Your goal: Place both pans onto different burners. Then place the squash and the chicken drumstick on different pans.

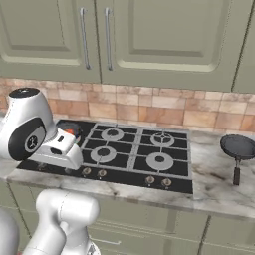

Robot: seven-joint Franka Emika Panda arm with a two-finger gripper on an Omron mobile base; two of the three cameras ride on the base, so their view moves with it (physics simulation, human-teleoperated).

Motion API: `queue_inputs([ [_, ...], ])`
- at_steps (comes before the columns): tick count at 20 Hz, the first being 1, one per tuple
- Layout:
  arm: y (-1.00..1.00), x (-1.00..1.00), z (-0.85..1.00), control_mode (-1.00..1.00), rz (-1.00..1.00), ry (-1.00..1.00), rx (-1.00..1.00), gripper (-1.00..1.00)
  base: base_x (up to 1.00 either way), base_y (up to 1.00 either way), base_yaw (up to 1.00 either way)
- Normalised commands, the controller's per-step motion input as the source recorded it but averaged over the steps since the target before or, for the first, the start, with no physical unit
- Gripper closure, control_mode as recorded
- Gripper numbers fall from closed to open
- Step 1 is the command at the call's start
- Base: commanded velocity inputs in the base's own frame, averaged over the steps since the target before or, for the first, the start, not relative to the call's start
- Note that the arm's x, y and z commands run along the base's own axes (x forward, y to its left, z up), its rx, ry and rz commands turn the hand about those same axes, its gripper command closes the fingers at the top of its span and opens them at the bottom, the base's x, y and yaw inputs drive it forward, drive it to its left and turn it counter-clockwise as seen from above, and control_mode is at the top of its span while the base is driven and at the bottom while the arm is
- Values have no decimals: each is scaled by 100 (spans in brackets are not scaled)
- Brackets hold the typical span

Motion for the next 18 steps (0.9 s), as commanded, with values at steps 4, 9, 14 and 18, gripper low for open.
queue_inputs([
  [4, 0, 0, 0, 100, 0, 0, 0, -100, -24, -79, -3],
  [9, 0, 0, 0, 100, 0, 0, 0, -100, -17, -91, -1],
  [14, 0, 0, 0, 100, 0, 0, 0, -100, -2, -66, 0],
  [18, 0, 0, 0, 100, 0, 0, 0, -100, 0, -46, 0],
])
